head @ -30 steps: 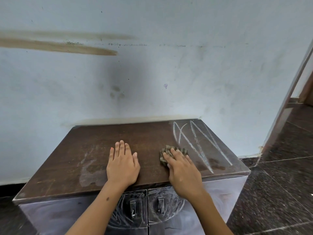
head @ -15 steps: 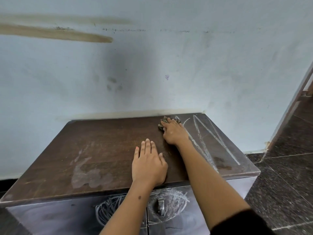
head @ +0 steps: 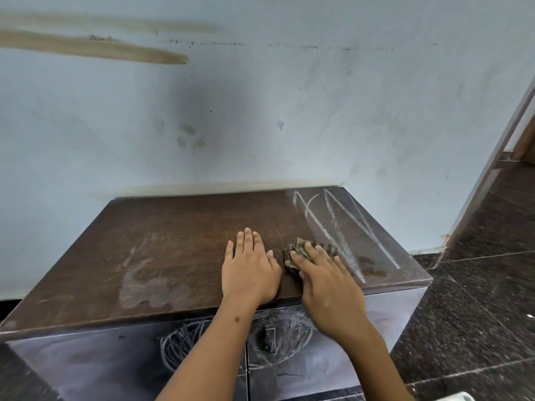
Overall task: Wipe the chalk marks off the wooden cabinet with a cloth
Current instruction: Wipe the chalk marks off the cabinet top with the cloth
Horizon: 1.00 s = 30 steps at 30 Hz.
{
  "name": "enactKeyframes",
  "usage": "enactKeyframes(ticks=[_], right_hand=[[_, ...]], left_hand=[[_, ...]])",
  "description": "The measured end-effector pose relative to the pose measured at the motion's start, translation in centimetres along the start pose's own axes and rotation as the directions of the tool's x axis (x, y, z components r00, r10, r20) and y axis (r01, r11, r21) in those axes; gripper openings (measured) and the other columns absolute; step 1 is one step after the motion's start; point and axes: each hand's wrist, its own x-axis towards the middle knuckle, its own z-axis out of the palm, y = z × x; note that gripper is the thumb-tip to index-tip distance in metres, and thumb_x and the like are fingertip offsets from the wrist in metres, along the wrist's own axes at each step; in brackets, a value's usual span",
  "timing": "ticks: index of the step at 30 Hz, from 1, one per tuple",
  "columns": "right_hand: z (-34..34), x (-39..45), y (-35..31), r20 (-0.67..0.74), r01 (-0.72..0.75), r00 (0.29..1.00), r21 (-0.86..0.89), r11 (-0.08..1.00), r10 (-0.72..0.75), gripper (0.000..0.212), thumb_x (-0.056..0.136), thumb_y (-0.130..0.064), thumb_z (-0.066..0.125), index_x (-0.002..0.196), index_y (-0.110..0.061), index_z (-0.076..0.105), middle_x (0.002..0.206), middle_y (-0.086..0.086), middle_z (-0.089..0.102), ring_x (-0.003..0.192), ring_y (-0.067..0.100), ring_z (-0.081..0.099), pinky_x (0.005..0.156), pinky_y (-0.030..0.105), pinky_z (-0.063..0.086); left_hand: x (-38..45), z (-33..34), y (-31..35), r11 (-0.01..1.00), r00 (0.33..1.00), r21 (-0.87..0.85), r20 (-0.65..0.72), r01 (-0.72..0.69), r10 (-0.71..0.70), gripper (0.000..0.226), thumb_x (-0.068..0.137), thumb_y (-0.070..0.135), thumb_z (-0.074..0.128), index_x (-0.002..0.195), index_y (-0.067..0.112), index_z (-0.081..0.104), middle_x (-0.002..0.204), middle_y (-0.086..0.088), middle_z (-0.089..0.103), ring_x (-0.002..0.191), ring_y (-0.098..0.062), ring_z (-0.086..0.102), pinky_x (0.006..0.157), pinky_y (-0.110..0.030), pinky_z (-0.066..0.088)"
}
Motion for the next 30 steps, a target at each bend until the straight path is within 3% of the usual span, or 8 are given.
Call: enactKeyframes(ticks=[8,11,18,26,30], right_hand=[[2.4,12.0,0.1,0.122,-0.051,0.991,-0.032,0.998,0.054,0.049,0.097,-0.020,0.037,0.146,-0.025,0.031,0.158,0.004,0.016,0.146,0.019,0.010,0.119,0.040,0.009],[2.1,11.0,0.0,0.103,-0.047,0.994,-0.010,0.999,0.048,0.049,0.097,-0.019,0.034,0.146,-0.025,0.032,0.157,0.003,0.017,0.146,0.019,0.011,0.119,0.039,0.008],[0.0,-1.3,-0.2,-0.043,-0.009,0.999,-0.023,1.000,0.008,0.049,0.100,-0.024,0.018,0.146,-0.035,0.028,0.157,-0.010,0.015,0.145,0.006,0.007,0.118,0.027,-0.001],[1.3,8.8,0.2,0.123,-0.064,0.990,-0.009,0.998,0.065,0.051,0.097,-0.021,0.035,0.147,-0.025,0.029,0.158,0.003,0.014,0.146,0.018,0.008,0.119,0.039,0.007],[1.9,10.8,0.2,0.117,-0.060,0.991,-0.025,0.998,0.062,0.051,0.097,-0.022,0.035,0.147,-0.024,0.029,0.158,0.005,0.015,0.146,0.020,0.009,0.119,0.040,0.007]], left_hand=[[0.0,-0.1,0.1,1.000,1.000,0.006,0.009,-0.001,0.001,0.057,0.100,0.034,0.017,0.150,0.008,0.007,0.159,-0.006,0.001,0.146,-0.018,-0.002,0.119,-0.038,0.001],[0.0,-0.2,0.1,1.000,1.000,0.005,0.006,-0.001,0.001,0.057,0.100,0.034,0.017,0.150,0.008,0.008,0.159,-0.007,0.002,0.146,-0.018,-0.001,0.119,-0.038,0.002],[0.0,0.0,-0.1,1.000,1.000,-0.002,0.002,-0.001,0.001,0.057,0.100,0.034,0.015,0.150,0.008,0.006,0.159,-0.006,0.001,0.146,-0.017,-0.002,0.119,-0.037,0.001],[0.0,-0.1,0.1,1.000,1.000,0.011,0.011,-0.007,0.007,0.057,0.100,0.034,0.016,0.150,0.008,0.008,0.159,-0.006,0.002,0.146,-0.018,-0.001,0.119,-0.037,0.002],[-0.1,-0.2,0.0,1.000,1.000,0.012,0.009,-0.010,0.010,0.057,0.100,0.034,0.017,0.150,0.008,0.009,0.159,-0.006,0.003,0.146,-0.017,0.000,0.119,-0.037,0.002]])
